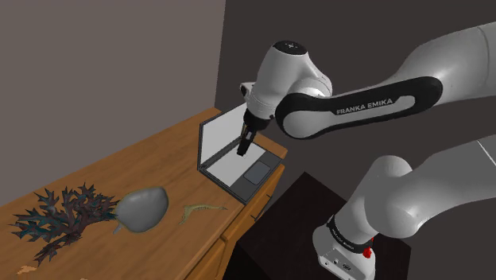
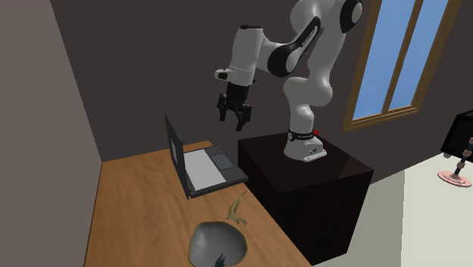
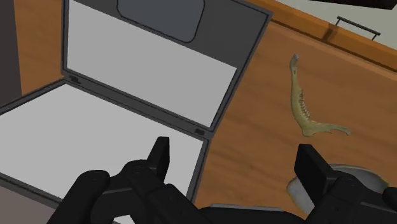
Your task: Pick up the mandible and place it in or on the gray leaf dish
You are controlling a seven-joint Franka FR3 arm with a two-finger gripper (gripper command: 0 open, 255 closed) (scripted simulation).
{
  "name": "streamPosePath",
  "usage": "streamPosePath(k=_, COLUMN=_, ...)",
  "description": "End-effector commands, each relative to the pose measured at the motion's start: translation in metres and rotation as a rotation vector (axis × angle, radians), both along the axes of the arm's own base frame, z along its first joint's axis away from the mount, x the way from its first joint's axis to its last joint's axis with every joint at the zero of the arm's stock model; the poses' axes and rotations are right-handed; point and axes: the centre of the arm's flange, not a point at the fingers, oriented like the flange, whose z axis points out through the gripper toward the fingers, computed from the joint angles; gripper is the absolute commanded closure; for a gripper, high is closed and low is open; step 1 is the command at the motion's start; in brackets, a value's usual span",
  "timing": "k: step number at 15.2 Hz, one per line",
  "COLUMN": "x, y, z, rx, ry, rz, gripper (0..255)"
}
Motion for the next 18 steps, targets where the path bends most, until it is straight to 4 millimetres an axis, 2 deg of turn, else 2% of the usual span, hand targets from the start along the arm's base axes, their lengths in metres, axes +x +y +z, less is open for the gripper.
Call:
streamPosePath(k=1, x=0.005, y=0.012, z=-0.022, rx=-0.005, ry=0.0, rz=0.047, gripper=0)
streamPosePath(k=9, x=0.017, y=0.062, z=-0.113, rx=-0.03, ry=0.007, rz=0.23, gripper=0)
streamPosePath(k=17, x=0.019, y=0.11, z=-0.206, rx=-0.054, ry=0.014, rz=0.413, gripper=0)
streamPosePath(k=18, x=0.019, y=0.113, z=-0.212, rx=-0.056, ry=0.014, rz=0.424, gripper=0)
